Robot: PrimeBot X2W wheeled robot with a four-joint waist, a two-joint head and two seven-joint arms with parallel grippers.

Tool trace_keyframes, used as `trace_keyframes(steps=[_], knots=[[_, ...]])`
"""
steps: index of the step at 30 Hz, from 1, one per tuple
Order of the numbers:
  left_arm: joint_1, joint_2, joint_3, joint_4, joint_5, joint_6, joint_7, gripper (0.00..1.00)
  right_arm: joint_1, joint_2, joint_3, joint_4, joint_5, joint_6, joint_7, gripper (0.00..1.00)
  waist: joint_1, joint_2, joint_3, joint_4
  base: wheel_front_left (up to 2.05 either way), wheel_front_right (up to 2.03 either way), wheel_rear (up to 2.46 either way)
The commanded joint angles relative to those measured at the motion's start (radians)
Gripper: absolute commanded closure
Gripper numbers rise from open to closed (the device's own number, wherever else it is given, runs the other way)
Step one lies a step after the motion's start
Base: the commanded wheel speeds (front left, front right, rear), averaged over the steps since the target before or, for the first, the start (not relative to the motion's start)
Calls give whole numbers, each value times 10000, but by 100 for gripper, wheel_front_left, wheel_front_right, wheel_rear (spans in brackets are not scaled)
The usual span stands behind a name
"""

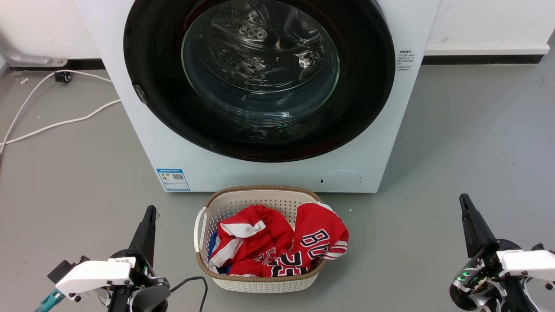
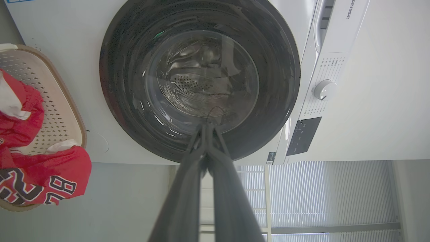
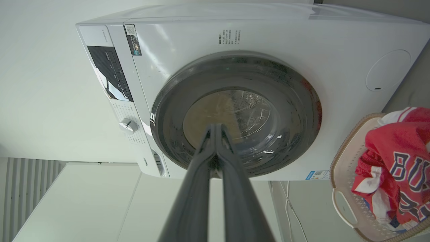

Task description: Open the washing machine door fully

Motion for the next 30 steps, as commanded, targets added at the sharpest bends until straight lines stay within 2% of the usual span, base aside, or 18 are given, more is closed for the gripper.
trace_keyframes(steps=[1,18,19,26,30], knots=[[-79,-23,37,6,18,-21,35,100,-115,32,-17,11,-49,0,34,100,0,0,0,0,0,0,0],[-79,-26,42,6,26,-21,41,100,-118,49,-38,12,-64,0,56,100,0,0,0,0,0,0,0],[-1,-4,6,3,0,0,1,0,-1,13,-21,3,-28,0,10,0,1,0,0,0,0,0,0],[225,-22,-101,40,97,4,-242,0,259,39,1,129,-185,-1,-233,0,0,0,3,2,0,0,0],[266,-21,-47,-34,591,38,-443,0,325,41,-83,37,-704,-1,-430,0,0,0,7,6,0,0,0]])
